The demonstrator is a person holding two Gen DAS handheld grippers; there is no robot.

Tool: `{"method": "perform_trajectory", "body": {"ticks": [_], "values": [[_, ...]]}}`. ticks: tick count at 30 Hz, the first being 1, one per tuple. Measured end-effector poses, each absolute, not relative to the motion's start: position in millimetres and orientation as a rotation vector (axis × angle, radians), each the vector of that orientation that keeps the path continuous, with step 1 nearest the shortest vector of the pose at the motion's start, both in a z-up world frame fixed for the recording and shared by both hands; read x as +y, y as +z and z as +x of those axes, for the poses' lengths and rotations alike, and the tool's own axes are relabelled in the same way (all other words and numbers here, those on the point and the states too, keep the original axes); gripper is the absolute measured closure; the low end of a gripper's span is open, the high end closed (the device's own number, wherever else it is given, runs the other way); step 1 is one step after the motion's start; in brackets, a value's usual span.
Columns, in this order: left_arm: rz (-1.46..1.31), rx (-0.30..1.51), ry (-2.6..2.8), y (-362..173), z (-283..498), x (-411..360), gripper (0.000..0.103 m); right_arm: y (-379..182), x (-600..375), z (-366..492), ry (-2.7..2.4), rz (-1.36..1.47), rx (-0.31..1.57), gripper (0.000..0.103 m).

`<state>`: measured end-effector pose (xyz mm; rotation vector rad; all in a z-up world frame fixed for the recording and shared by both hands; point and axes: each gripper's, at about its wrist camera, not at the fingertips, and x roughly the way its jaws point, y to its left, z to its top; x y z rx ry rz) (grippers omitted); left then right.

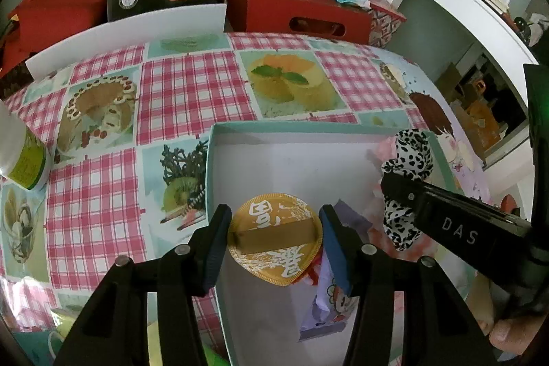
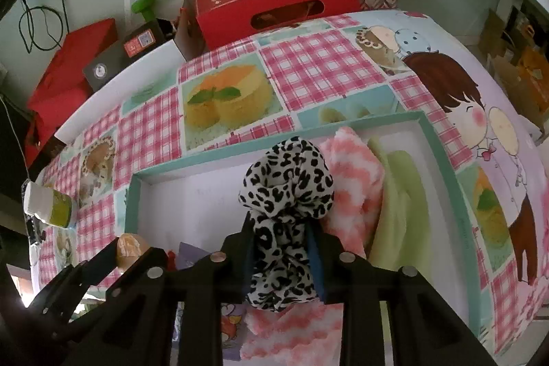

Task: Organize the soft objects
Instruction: 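Open the left gripper to drop the tin in the tray while the right releases the scrunchie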

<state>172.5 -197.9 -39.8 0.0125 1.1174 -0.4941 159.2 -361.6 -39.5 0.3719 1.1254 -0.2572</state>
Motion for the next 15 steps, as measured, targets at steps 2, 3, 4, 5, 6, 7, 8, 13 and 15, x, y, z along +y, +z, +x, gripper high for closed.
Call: {"method": "perform_trajectory", "body": {"ticks": [2,3,4,5,6,7,8,13,15], "values": [[0.006,1.132,-0.497,-41,173,-198,0.047,-41,-360,161,-0.254,0.356,1.135,0.064],[0.002,1.137,-0.498,-41,173,-198,0.042,-41,-359,161,-0.25,0.352,1.137,0.06],[-0.002,1.139,-0.498,-41,172,-197,0.04,-42,-359,161,-0.248,0.35,1.139,0.059],[-0.003,1.14,-0.497,-40,172,-197,0.039,-42,-358,162,-0.246,0.348,1.14,0.056],[-0.003,1.14,-0.497,-39,172,-197,0.039,-41,-358,162,-0.246,0.347,1.14,0.053],[-0.005,1.14,-0.499,-38,172,-197,0.039,-41,-358,161,-0.247,0.348,1.137,0.051],[-0.008,1.14,-0.5,-37,171,-197,0.039,-40,-358,161,-0.248,0.347,1.135,0.048],[-0.007,1.145,-0.484,-29,171,-193,0.037,-34,-360,159,-0.254,0.34,1.115,0.036],[-0.002,1.151,-0.465,-26,171,-190,0.033,-30,-360,158,-0.256,0.331,1.104,0.025]]}}
